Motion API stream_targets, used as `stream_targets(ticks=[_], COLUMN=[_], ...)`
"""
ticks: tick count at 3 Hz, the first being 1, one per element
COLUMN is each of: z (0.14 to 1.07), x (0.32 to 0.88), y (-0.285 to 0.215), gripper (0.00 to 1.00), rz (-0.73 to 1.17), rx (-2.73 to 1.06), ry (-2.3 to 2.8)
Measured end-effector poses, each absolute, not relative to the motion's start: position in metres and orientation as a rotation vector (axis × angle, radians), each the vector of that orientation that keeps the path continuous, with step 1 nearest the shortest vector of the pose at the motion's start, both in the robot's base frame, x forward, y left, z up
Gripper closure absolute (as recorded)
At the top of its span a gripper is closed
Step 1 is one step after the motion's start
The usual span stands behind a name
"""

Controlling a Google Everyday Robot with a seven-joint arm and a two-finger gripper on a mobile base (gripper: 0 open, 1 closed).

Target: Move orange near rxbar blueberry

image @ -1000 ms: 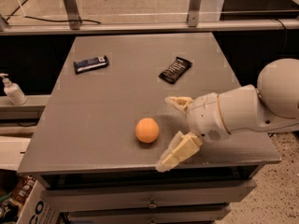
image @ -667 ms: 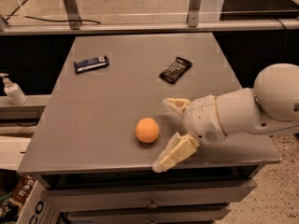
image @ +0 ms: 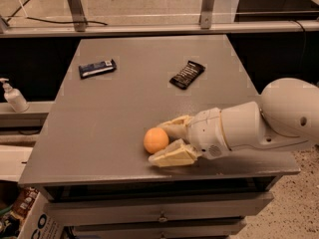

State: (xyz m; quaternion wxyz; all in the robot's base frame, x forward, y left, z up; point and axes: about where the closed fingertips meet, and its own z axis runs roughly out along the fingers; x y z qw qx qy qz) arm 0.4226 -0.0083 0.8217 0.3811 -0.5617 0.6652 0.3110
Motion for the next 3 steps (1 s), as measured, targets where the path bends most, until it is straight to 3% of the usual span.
stream_targets(ticks=[2, 3], z=[0.839, 0.872], x=[0.455, 0.503], y=[-0.007, -0.003], gripper=[0.88, 1.00], rz=[0.788, 0.758], rx=[-1.337, -1.270], ry=[1.708, 1.672])
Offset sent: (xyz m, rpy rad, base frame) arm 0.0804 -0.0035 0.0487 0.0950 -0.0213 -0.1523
